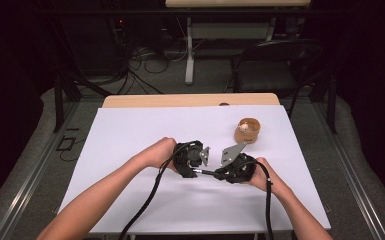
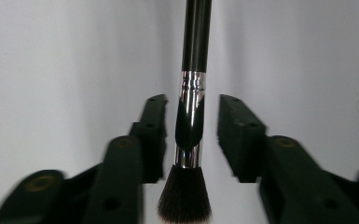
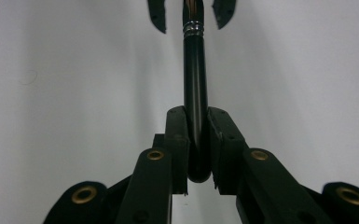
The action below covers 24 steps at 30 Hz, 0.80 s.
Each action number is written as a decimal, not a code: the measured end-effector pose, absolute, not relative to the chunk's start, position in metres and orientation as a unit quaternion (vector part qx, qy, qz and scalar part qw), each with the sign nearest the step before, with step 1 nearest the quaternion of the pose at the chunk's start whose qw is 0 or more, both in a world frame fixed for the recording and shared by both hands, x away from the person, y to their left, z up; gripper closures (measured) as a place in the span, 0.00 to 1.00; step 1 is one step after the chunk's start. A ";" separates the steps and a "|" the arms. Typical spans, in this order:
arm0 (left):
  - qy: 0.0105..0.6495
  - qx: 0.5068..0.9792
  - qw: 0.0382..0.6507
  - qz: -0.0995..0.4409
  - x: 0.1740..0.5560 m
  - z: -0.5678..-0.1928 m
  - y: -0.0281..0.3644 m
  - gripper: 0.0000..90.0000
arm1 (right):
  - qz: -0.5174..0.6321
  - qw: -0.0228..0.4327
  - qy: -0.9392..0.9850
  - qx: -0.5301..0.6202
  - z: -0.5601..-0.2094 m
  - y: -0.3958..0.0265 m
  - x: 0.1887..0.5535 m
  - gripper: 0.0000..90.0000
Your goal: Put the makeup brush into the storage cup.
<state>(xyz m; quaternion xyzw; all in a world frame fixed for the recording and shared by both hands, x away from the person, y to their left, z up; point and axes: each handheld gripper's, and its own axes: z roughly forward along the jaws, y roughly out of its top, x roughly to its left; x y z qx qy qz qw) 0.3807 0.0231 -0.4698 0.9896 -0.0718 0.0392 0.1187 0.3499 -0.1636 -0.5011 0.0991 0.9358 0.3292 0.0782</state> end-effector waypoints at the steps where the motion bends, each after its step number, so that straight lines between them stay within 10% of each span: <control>1: -0.068 0.989 0.128 0.036 0.381 -0.470 0.024 0.57 | 0.331 0.080 0.935 0.099 -0.500 -0.164 0.350 0.88; 12: -0.007 0.976 0.212 0.050 0.386 -0.466 0.044 0.07 | 0.337 0.090 0.931 0.112 -0.500 -0.168 0.347 0.88; 24: 0.043 0.962 0.253 0.090 0.380 -0.464 0.071 0.00 | 0.341 0.096 0.928 0.117 -0.503 -0.171 0.345 0.88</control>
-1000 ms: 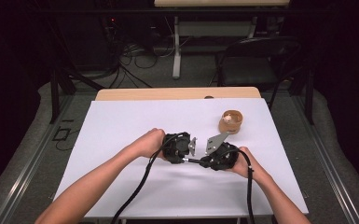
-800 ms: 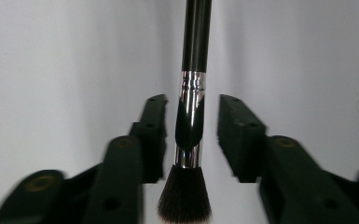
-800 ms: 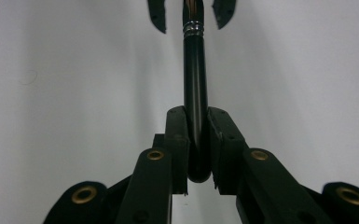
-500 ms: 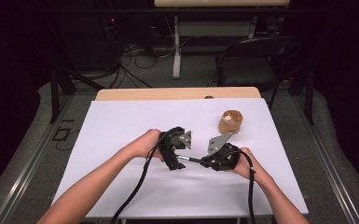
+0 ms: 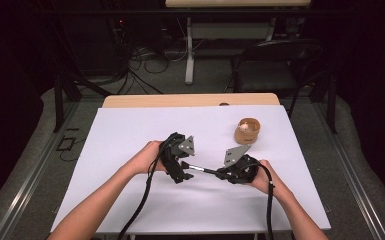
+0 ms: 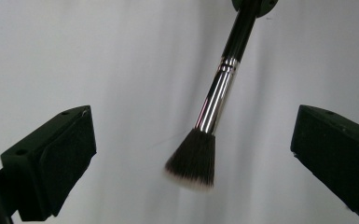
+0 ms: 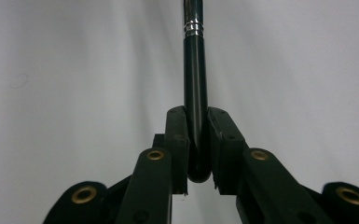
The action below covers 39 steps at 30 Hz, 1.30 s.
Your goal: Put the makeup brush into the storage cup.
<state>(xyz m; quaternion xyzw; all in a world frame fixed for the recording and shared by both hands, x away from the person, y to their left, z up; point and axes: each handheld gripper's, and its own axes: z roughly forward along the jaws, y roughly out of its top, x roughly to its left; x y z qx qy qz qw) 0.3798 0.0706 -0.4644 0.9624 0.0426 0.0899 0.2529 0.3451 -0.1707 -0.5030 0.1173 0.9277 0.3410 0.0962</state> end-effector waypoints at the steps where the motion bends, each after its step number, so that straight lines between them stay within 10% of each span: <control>1: 0.047 0.961 0.256 0.090 0.380 -0.464 0.073 0.00 | 0.340 0.098 0.928 0.118 -0.503 -0.171 0.345 0.88; 39: 0.190 0.905 0.369 0.099 0.374 -0.507 0.108 0.00 | 0.394 0.125 0.890 0.191 -0.501 -0.191 0.333 0.88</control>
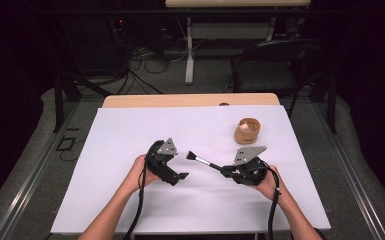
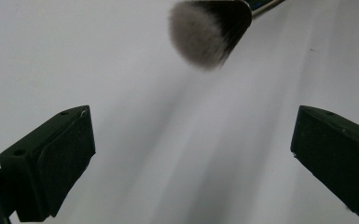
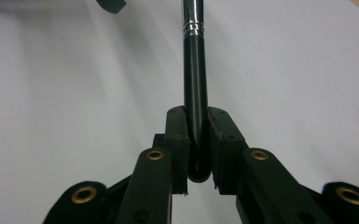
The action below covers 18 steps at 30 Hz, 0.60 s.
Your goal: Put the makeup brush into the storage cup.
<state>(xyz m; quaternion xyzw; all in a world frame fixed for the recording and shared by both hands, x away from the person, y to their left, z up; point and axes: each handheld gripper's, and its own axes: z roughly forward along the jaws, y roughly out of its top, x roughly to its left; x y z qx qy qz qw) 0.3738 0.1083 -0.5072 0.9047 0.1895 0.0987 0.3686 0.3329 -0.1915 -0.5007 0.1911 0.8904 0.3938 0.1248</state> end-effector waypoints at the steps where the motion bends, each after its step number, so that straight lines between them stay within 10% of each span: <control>1: 0.191 0.903 0.371 0.100 0.374 -0.507 0.108 0.00 | 0.399 0.128 0.887 0.195 -0.500 -0.192 0.333 0.88; 18: 0.224 0.878 0.410 0.102 0.377 -0.508 0.103 0.00 | 0.465 0.148 0.837 0.247 -0.505 -0.182 0.326 0.88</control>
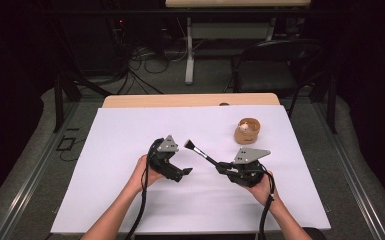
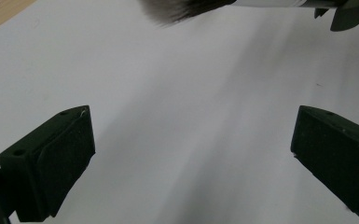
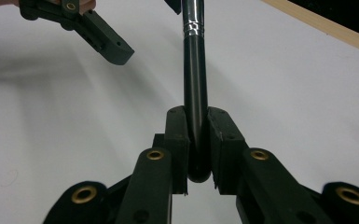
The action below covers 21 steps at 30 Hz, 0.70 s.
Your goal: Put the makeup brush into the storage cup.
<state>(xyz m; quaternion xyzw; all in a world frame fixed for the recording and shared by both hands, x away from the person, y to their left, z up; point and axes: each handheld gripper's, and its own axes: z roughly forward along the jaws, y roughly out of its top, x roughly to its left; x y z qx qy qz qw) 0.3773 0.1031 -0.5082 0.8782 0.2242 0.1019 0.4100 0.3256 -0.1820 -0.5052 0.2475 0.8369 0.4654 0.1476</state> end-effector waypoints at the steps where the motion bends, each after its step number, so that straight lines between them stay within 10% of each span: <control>1: 0.227 0.877 0.412 0.101 0.378 -0.508 0.103 0.00 | 0.466 0.148 0.836 0.249 -0.506 -0.182 0.326 0.88; 21: 0.241 0.848 0.466 0.072 0.378 -0.505 0.084 0.23 | 0.479 0.167 0.816 0.277 -0.511 -0.168 0.330 0.88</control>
